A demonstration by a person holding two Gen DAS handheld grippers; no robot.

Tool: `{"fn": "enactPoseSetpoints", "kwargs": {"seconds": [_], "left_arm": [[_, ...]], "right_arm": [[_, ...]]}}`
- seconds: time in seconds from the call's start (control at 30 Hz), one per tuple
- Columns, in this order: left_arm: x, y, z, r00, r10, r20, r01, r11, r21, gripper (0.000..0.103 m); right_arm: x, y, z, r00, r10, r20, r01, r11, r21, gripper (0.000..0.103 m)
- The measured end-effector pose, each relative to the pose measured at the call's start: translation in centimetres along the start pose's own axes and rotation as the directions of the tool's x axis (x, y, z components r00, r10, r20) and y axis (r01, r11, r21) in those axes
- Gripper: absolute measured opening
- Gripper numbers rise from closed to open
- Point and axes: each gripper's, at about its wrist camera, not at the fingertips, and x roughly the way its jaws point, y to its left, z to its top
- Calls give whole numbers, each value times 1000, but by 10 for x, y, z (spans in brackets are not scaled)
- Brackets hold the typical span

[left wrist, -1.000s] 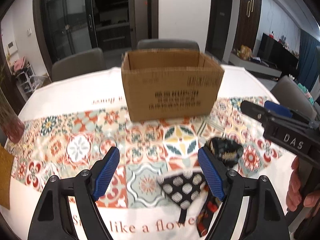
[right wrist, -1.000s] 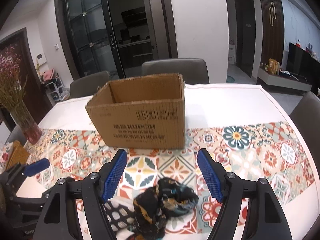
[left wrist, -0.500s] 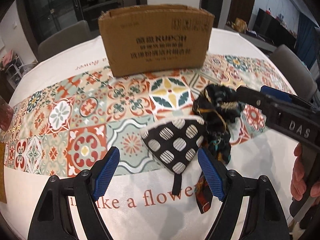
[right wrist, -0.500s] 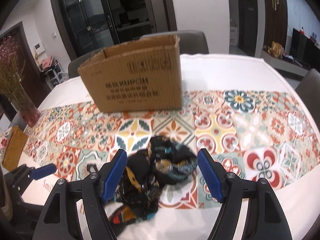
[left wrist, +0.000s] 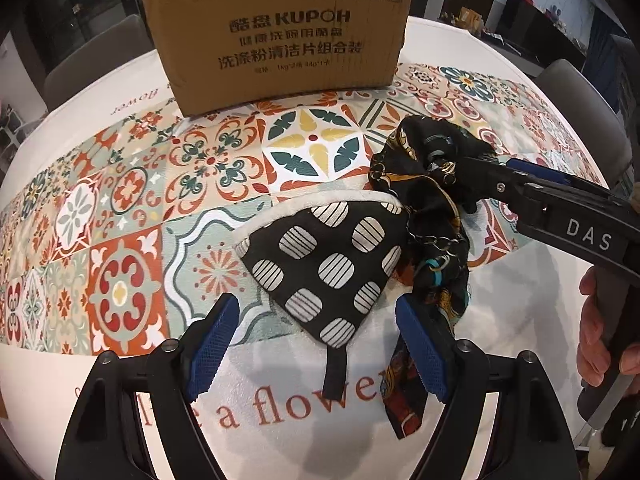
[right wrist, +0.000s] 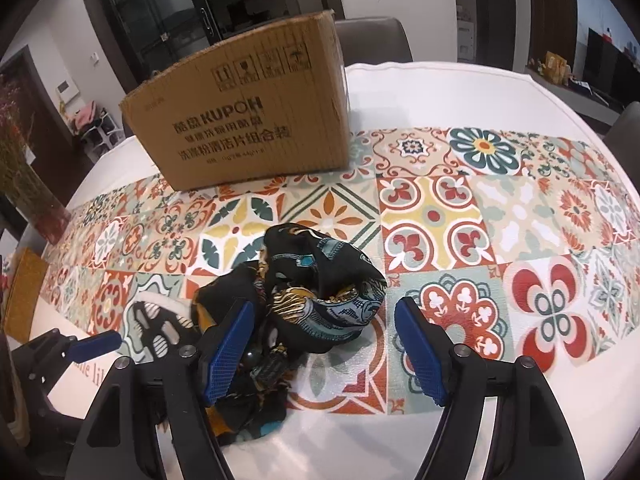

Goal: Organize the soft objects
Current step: 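Grasp the polka-dot mask with the left tool while the right tool grasps the dark scarf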

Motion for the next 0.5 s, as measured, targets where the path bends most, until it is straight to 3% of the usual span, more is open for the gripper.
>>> {"fn": "enactPoseSetpoints", "kwargs": {"seconds": [0.4, 0.5], "left_arm": [[32, 4, 14, 998, -34, -49, 32, 998, -46, 80], [33, 6, 15, 999, -35, -30, 33, 998, -55, 76]], "right_arm": [[34, -9, 10, 999, 30, -22, -29, 999, 41, 73], [35, -9, 10, 1000, 28, -14, -27, 998, 48, 66]]}}
